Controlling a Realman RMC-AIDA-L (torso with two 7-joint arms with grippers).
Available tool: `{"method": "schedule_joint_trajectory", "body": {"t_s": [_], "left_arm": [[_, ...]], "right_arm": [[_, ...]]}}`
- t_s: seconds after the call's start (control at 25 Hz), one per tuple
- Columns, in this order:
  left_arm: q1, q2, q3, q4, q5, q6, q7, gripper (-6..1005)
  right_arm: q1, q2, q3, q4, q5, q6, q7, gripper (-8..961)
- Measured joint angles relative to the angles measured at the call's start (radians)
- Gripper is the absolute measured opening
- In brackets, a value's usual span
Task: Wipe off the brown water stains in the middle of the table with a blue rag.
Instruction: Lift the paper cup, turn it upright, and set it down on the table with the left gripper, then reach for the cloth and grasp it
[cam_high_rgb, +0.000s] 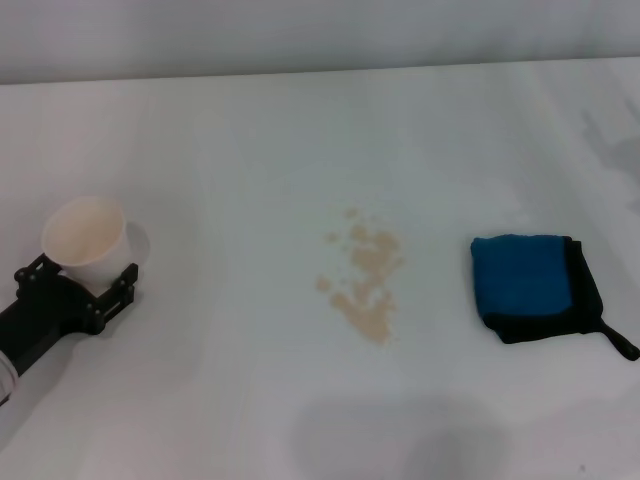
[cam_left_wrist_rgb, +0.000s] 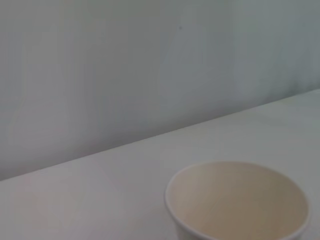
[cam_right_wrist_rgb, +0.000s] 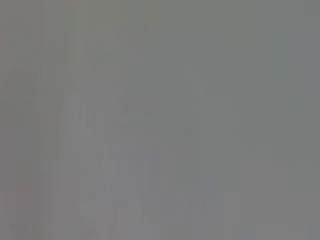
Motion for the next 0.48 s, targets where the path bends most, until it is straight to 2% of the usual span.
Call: {"method": "schedule_joint_trajectory", "body": {"t_s": [0.2, 0.48], "left_arm": [[-0.012, 0.000, 0.002, -0.007, -0.010, 0.008, -0.004, 725], [-0.031, 0.002, 0.002, -0.028, -0.021, 0.008, -0.005, 788]], "right_arm": [[-0.002, 0.000, 0.000, 0.000, -0.001, -0.003, -0.002, 710], [-0.002, 0.000, 0.000, 0.000, -0.002, -0.004, -0.002, 710]]}}
